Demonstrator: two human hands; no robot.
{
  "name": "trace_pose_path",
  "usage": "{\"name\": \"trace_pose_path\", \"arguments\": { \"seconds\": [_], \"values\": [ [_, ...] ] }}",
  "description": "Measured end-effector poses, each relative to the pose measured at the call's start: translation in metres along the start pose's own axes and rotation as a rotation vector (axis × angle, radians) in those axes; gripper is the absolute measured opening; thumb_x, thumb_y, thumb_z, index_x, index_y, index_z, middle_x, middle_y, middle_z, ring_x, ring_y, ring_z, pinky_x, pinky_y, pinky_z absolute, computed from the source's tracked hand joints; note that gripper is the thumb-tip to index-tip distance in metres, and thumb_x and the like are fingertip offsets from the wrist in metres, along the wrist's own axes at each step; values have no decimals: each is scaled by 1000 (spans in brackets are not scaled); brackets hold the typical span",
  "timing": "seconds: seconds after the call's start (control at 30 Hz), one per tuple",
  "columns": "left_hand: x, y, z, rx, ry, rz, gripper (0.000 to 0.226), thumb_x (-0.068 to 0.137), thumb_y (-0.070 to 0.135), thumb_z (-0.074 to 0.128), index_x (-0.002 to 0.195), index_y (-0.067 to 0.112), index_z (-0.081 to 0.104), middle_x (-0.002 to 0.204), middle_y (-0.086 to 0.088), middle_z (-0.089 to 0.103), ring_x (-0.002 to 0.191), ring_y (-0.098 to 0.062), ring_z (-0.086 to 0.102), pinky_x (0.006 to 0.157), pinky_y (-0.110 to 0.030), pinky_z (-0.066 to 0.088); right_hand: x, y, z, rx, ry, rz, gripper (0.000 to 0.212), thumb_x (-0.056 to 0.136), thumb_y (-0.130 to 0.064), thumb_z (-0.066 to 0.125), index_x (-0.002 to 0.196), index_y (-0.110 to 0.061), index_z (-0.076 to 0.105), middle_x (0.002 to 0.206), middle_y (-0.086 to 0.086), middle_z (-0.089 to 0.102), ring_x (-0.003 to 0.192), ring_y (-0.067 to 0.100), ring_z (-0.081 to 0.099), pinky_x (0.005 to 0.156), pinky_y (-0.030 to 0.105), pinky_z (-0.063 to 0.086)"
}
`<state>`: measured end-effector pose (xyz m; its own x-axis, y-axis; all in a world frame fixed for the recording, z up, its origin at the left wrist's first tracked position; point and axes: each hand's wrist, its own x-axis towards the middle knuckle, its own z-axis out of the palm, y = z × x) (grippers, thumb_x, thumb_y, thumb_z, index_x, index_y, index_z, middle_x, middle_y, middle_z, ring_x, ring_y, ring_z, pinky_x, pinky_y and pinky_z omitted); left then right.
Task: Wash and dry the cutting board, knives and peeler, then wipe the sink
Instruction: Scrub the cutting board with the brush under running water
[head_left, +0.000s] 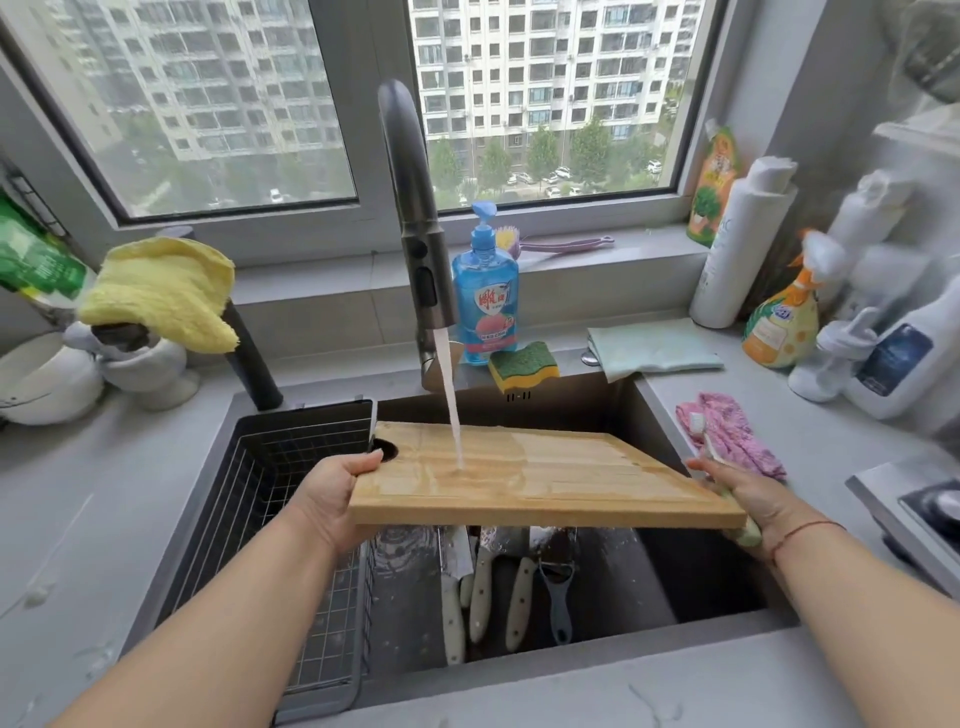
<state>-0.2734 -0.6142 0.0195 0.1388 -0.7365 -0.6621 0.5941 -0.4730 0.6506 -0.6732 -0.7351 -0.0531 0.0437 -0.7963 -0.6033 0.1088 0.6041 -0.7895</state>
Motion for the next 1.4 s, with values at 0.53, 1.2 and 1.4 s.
{"name": "trace_pose_path", "arguments": {
  "seconds": [0.53, 1.2, 1.4],
  "values": [
    [-9, 15, -35, 70, 117, 74, 33, 100, 11, 37, 129, 7, 52, 95, -21, 70, 71, -35, 72, 54, -42, 58, -8, -13, 57, -811, -74, -131, 37, 87, -51, 59, 99, -17, 64, 97, 7, 68, 89, 23, 63, 77, 34, 51],
    [17, -17, -64, 549, 499, 117, 41, 101, 22, 39, 140, 9, 45, 116, -15, 60, 103, -34, 60, 95, -48, 49, -2, 45, 100, -794, -49, -33, 32, 91, -47, 57, 108, -20, 60, 99, 4, 61, 89, 20, 57, 77, 37, 46],
    [29, -34, -69, 731, 595, 143, 49, 106, 32, 20, 133, 4, 50, 134, -17, 50, 121, -32, 48, 97, -36, 38, 4, 53, 102, -763, -1, -16, 34, 92, -46, 55, 108, -17, 60, 97, 5, 61, 87, 22, 58, 86, 44, 51]
  ]
}}
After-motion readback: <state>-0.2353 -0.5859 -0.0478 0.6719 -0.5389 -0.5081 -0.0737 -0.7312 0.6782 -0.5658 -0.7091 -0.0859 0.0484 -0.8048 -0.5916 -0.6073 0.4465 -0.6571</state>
